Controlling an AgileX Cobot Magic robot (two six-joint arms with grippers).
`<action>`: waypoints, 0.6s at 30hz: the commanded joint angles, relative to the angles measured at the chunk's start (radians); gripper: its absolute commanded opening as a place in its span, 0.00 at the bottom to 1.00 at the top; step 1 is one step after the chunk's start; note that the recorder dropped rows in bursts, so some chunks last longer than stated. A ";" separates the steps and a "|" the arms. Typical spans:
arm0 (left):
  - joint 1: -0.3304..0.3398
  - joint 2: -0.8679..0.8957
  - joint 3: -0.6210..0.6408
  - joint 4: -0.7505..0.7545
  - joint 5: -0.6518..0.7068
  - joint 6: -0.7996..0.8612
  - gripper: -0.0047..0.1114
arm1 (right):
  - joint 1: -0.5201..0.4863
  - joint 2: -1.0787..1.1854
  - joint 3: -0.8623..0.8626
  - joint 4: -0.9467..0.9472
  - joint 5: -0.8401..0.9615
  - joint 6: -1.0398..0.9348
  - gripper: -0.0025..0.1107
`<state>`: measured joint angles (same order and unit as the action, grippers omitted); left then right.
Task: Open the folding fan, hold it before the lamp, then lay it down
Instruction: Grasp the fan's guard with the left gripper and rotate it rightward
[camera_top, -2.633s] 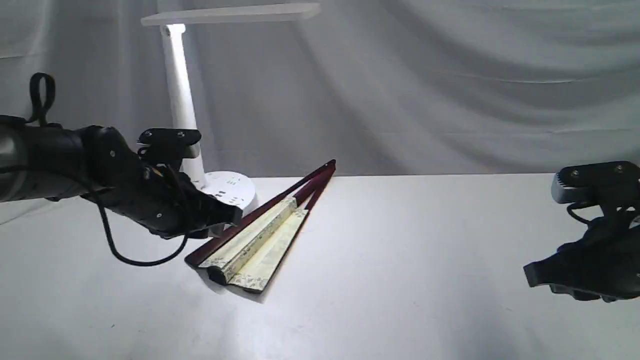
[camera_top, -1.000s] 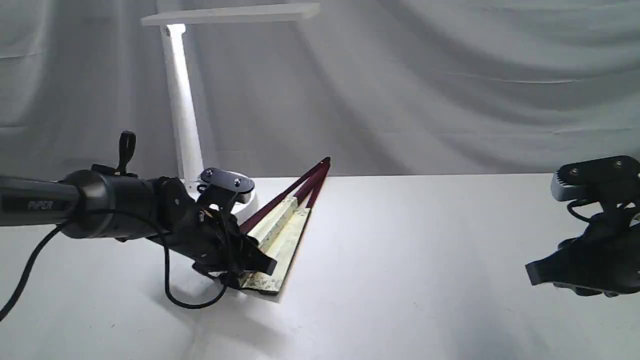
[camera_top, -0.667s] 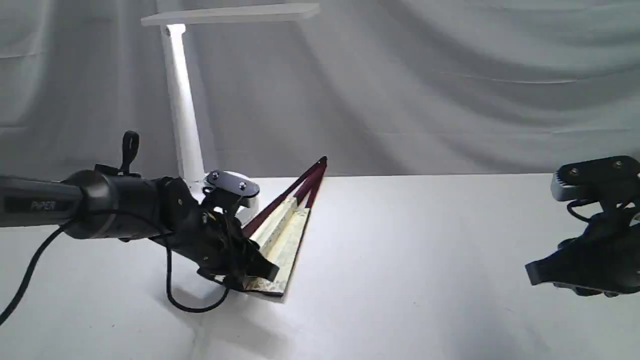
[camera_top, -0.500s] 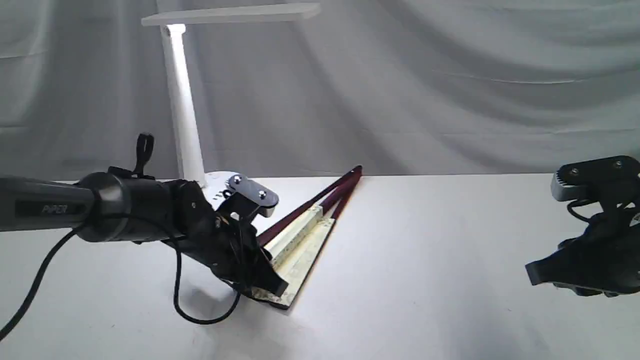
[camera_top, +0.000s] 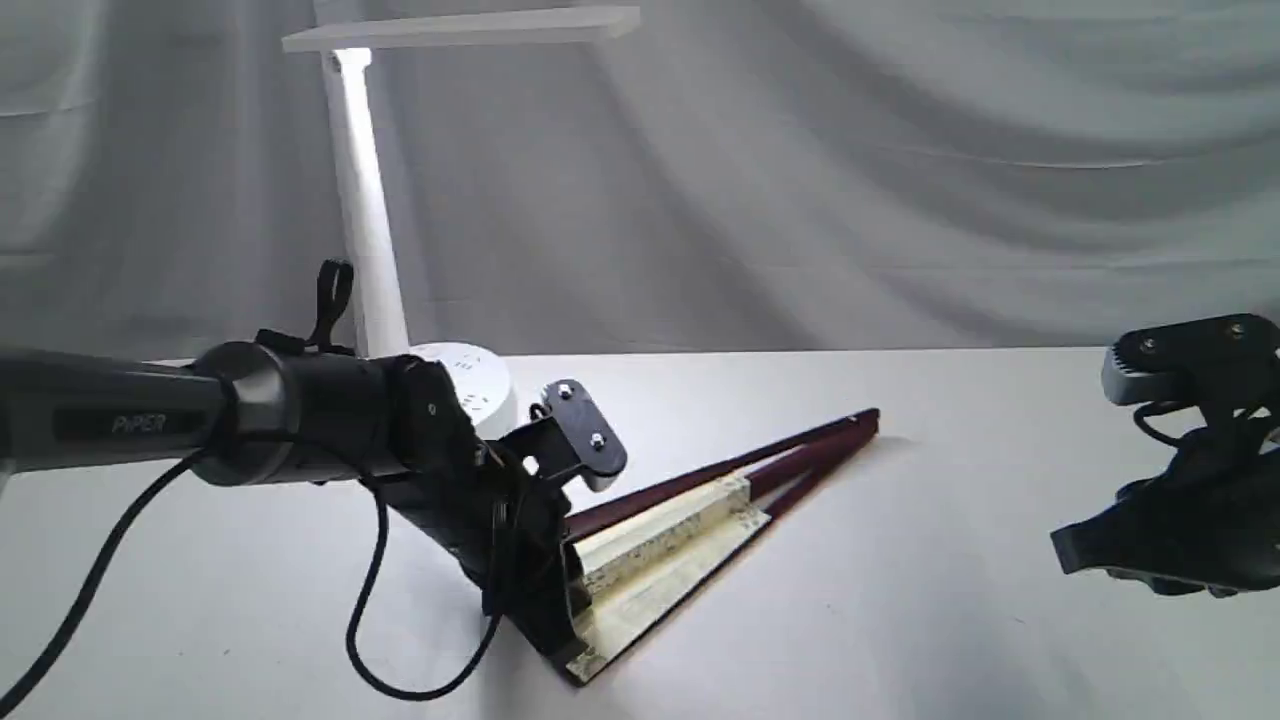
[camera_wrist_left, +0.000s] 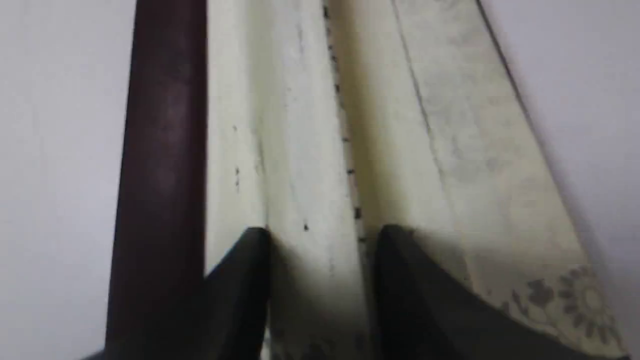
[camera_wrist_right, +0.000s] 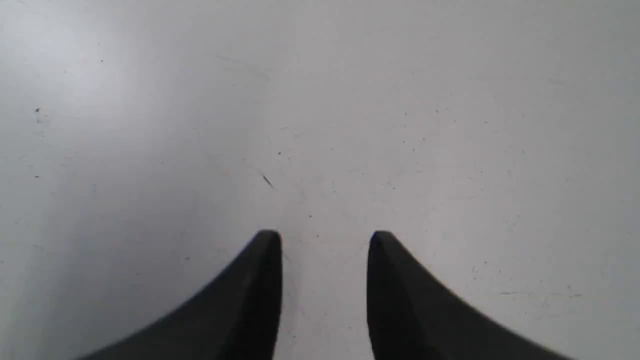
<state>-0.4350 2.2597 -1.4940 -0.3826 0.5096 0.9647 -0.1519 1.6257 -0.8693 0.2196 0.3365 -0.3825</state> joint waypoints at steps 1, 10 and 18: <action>-0.012 0.007 0.011 -0.003 0.100 0.110 0.27 | 0.002 -0.001 -0.006 -0.011 0.015 -0.007 0.29; -0.012 0.003 0.011 -0.003 0.151 0.489 0.27 | 0.002 -0.001 -0.006 -0.011 0.022 -0.012 0.29; -0.012 0.001 0.011 -0.050 0.200 0.895 0.27 | 0.002 -0.001 -0.006 -0.011 0.049 -0.062 0.29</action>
<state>-0.4370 2.2441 -1.4940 -0.4294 0.6333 1.7688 -0.1519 1.6257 -0.8693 0.2196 0.3782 -0.4307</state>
